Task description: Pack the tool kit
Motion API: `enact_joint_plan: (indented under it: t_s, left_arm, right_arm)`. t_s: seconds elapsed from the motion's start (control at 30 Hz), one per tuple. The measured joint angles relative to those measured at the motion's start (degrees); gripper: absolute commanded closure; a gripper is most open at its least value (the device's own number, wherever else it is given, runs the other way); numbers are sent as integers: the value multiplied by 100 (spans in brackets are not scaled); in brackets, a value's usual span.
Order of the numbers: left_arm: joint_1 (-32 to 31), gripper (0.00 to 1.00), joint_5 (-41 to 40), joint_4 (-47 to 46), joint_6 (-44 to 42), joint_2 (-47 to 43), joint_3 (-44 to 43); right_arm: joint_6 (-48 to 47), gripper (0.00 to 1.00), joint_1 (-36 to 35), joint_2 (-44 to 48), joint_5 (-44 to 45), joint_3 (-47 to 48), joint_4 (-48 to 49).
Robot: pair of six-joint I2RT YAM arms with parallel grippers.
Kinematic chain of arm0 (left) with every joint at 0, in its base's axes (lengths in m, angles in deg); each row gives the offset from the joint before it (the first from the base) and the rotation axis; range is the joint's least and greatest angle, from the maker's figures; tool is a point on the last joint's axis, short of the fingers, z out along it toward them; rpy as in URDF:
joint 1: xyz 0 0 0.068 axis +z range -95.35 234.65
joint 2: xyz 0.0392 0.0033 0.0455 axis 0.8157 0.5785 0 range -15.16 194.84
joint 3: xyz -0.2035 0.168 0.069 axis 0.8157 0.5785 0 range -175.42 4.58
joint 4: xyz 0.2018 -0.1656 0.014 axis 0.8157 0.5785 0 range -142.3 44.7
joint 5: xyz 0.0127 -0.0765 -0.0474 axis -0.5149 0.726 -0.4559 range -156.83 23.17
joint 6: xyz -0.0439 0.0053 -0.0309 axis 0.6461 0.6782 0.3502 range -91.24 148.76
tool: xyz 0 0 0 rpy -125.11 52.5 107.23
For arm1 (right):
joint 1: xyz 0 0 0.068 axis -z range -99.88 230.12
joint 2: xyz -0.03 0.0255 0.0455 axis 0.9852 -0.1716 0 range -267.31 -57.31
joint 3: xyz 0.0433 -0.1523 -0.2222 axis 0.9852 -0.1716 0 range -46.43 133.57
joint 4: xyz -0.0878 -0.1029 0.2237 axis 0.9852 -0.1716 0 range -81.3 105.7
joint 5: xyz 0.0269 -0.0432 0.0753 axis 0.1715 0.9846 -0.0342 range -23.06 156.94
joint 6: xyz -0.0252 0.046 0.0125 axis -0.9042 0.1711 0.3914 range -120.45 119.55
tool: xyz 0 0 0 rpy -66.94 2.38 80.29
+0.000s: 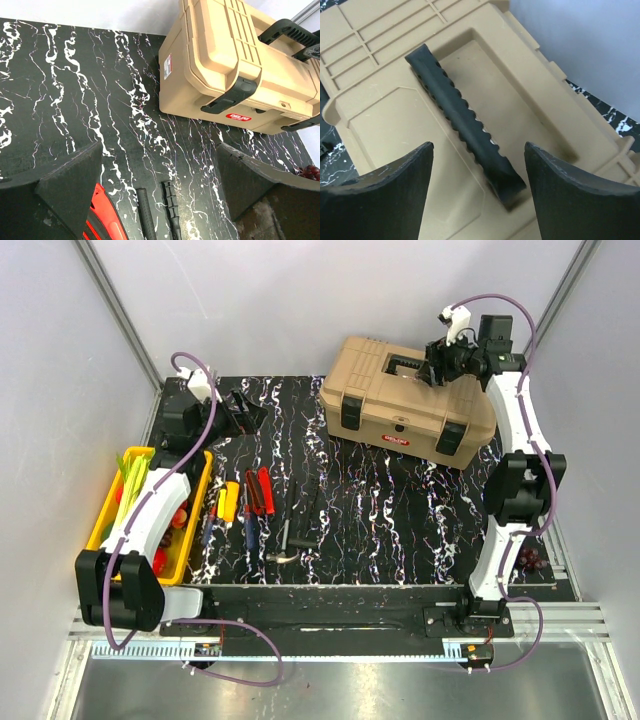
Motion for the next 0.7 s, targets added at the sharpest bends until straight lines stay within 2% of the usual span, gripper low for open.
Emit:
enact_joint_plan:
  t_s: [0.17,0.37,0.43,0.5,0.53,0.6,0.7]
  left_arm:
    - [0,1,72,70,-2,46,-74]
    - [0,1,214,157,-4,46,-96]
    - [0,1,297,157,-4,46,-96]
    - [0,1,350,157,-4,46,-96]
    - [0,1,374,157,-4,46,-96]
    - [0,1,404,157,-4,44,-96]
    - [0,1,442,153,-2,35,-90]
  right_arm:
    - [28,47,-61,-15,44,2,0]
    - [-96,54,-138,85,372,-144,79]
    - [-170,64,-184,160,487,-243,90]
    - [-264,90,-238,197,636,-269,59]
    - [-310,95,-267,208,713,-269,39]
    - [-352,100,-308,229,833,-267,4]
    - [-356,100,-380,262,1027,-269,-44]
